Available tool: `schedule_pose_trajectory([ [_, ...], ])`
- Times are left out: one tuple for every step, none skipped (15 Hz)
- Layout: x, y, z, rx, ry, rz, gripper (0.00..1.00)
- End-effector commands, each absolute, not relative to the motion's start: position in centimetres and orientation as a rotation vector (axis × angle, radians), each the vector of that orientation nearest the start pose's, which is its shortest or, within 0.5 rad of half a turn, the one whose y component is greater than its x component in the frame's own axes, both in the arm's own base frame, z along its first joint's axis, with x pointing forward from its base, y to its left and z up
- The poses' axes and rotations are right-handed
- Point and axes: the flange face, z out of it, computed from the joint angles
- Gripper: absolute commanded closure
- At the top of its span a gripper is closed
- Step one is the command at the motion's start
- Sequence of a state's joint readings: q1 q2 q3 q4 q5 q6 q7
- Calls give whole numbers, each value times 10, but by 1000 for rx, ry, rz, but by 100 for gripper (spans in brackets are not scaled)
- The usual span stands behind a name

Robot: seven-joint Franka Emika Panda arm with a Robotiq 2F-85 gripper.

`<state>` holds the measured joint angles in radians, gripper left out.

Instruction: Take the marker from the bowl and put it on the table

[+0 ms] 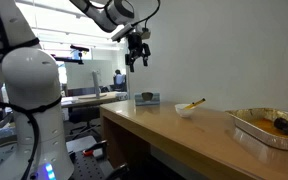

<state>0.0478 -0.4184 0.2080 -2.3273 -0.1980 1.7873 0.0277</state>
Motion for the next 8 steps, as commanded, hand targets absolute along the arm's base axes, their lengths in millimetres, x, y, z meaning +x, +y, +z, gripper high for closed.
schedule_pose_trajectory([
  [402,94,488,-3398,-445,164,0],
  [402,94,488,-3398,-445,164,0],
  [402,94,488,-3398,-445,164,0],
  [402,94,488,-3398,-445,164,0],
  [402,94,488,-3398,-445,164,0],
  [402,94,488,-3398,-445,164,0],
  [406,94,488,-3385,-418,145,0],
  [412,92,488,-3374,-385,128,0],
])
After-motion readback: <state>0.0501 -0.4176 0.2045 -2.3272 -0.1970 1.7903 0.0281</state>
